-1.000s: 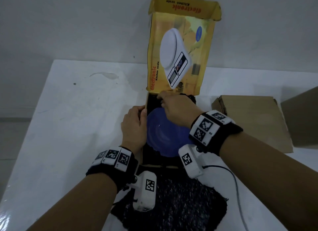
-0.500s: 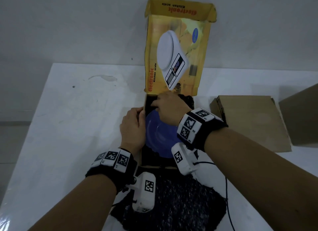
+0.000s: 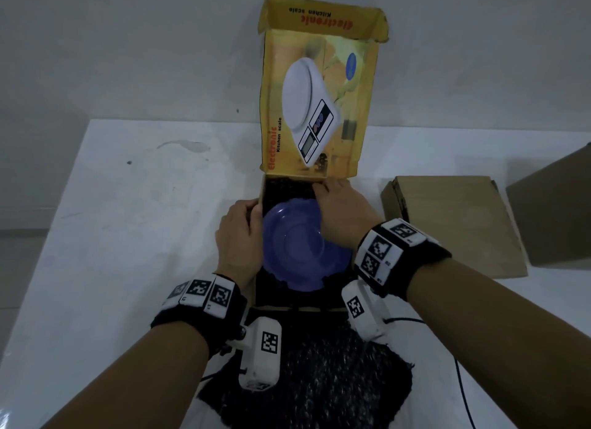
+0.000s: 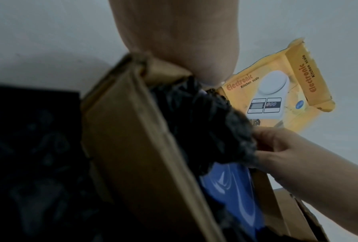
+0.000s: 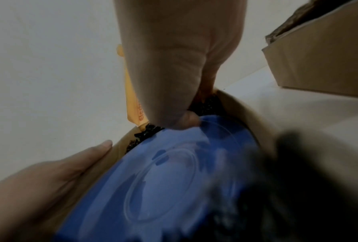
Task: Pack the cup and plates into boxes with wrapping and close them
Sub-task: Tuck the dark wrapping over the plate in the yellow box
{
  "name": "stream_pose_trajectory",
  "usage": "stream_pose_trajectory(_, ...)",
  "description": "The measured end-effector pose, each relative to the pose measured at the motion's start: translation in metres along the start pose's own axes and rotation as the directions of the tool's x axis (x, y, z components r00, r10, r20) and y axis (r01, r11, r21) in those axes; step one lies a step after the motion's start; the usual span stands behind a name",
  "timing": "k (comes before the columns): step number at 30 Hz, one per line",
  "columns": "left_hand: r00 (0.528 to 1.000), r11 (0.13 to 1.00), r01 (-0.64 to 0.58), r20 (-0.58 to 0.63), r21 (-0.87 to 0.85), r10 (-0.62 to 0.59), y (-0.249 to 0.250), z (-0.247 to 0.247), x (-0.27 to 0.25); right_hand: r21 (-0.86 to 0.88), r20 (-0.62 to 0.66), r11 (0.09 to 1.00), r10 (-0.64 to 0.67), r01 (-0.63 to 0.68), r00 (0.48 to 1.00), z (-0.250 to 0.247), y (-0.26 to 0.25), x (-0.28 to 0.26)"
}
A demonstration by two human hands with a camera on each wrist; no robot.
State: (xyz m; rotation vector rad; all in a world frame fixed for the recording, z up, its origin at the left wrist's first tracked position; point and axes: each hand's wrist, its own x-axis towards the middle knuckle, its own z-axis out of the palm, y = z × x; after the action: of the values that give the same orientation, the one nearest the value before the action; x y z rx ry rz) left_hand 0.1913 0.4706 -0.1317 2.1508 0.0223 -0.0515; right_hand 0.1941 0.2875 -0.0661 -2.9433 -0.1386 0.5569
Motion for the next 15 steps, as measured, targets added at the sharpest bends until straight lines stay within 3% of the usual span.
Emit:
stream_pose_trajectory(2,1.0,1.0,-0.001,-0.003,-0.007,0.001,0.0,0.0,0.0,0.081,0.023,0.997,-0.002,0.0,1.0,-0.006,0.002,-0.001)
stream_pose_trajectory(6,1.0,1.0,0.0,0.001,-0.01,0.0,0.002,0.0,-0.001,0.239,-0.079,0.97,0.059,-0.039,0.995,-0.008,0.01,-0.005)
stream_pose_trajectory(10,1.0,1.0,-0.003,0.003,0.005,0.003,0.001,0.0,-0.001,0.281,-0.019,0.958,0.071,-0.063,0.997,0.006,0.005,-0.005)
stream_pose_trajectory(15,0.999,1.0,0.016,0.048,0.004,-0.016,0.003,-0.004,0.002,0.442,-0.069,0.897,0.047,-0.012,0.997,0.0,0.013,-0.016)
